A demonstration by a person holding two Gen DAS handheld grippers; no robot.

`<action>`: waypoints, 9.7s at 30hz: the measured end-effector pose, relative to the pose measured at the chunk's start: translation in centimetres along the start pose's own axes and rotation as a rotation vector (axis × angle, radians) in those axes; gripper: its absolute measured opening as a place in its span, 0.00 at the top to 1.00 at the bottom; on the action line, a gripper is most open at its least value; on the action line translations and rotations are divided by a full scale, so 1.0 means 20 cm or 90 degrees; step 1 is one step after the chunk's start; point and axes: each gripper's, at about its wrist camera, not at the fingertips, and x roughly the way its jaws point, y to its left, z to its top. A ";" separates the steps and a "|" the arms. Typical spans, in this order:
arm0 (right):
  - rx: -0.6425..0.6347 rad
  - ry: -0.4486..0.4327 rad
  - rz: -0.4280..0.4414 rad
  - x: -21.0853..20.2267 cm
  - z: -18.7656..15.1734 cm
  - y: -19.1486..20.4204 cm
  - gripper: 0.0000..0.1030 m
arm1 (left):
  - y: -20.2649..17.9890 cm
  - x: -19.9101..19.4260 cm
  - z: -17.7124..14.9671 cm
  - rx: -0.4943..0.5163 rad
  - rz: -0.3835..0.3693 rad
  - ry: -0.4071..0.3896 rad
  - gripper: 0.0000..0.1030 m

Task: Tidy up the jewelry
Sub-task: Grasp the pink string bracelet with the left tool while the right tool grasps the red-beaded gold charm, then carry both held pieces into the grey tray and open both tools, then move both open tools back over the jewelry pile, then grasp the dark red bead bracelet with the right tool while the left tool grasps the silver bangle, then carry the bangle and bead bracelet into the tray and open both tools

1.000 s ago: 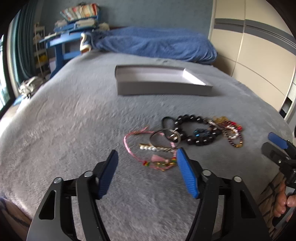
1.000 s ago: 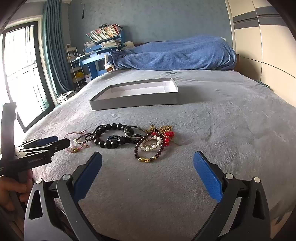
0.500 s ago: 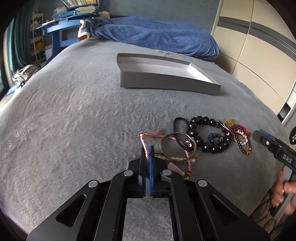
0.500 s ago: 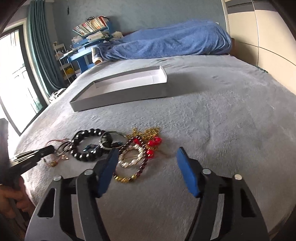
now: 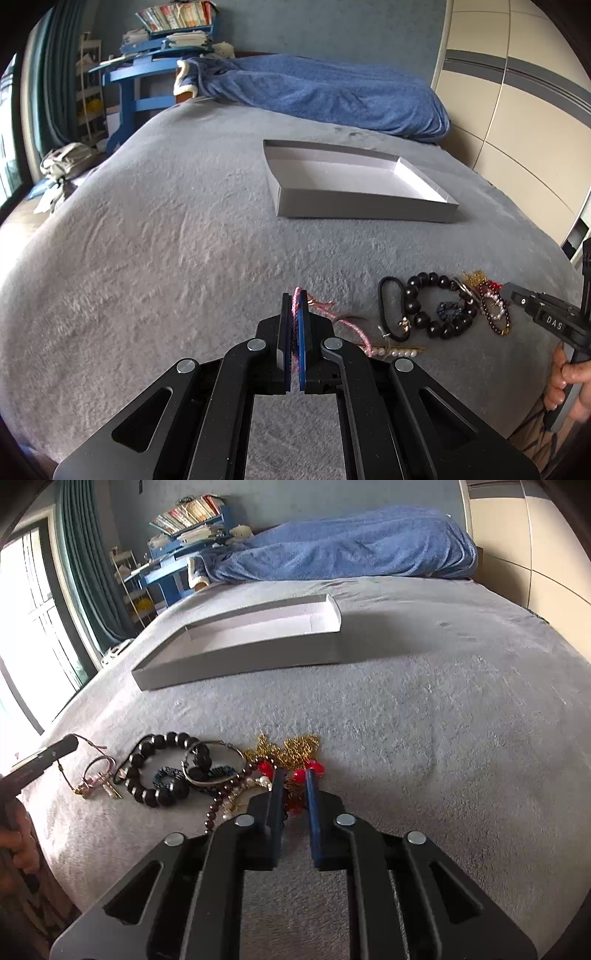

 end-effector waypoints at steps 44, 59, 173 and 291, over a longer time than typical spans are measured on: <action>0.062 -0.104 0.105 0.23 1.06 0.04 0.97 | -0.27 0.30 0.97 0.117 -0.033 -0.095 0.97; 0.002 0.026 0.067 0.74 0.94 0.16 0.97 | -0.27 0.74 0.83 0.123 -0.009 0.015 0.97; -0.053 0.036 -0.020 -0.02 -0.12 0.07 0.95 | -0.18 0.07 -0.13 0.084 -0.003 0.030 0.06; -0.046 -0.026 0.026 0.75 1.06 0.08 0.30 | -0.29 0.88 0.89 0.140 0.016 0.019 0.10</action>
